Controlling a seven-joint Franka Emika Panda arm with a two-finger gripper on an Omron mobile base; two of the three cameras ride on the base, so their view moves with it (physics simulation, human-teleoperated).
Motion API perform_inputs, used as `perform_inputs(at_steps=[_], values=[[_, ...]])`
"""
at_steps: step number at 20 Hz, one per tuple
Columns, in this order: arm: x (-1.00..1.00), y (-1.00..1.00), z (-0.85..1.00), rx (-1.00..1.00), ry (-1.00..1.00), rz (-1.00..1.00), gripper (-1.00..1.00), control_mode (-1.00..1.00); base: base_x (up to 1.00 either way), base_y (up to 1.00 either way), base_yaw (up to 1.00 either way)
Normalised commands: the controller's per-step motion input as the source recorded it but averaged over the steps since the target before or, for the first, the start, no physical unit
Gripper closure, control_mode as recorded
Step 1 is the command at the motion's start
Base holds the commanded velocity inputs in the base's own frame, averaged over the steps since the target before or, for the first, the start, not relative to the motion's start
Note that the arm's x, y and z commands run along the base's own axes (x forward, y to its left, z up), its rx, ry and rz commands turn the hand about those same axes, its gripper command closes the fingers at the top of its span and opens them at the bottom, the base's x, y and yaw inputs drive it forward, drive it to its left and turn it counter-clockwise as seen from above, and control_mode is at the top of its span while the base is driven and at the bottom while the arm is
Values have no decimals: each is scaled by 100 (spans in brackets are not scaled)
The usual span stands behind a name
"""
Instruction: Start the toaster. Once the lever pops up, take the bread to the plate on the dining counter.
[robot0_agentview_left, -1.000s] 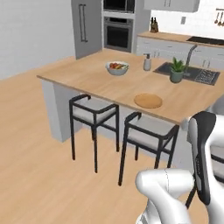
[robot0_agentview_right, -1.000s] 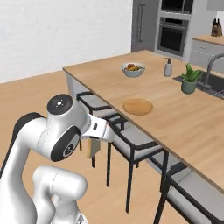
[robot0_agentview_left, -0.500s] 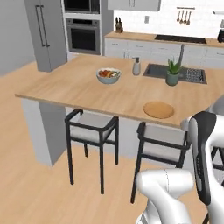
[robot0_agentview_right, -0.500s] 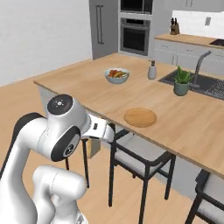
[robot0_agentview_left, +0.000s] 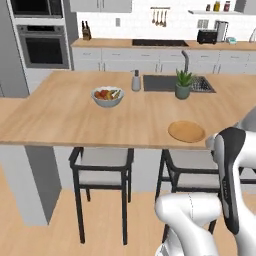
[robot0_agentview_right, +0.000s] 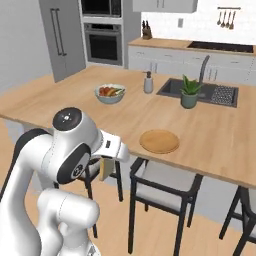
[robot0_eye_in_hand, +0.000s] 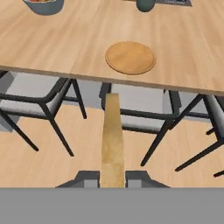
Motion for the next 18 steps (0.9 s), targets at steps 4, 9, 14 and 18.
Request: perform_inputs(at_steps=[4, 9, 14, 18], values=[[0, 0, 0, 0, 0, 0, 100, 100, 57, 46, -48], [0, 0, 0, 0, 0, 0, 100, 100, 55, 42, -47], [0, 0, 0, 0, 0, 0, 100, 100, 91, 50, -27], [22, 3, 0, 0, 0, -1, 100, -100, 68, 24, -6]])
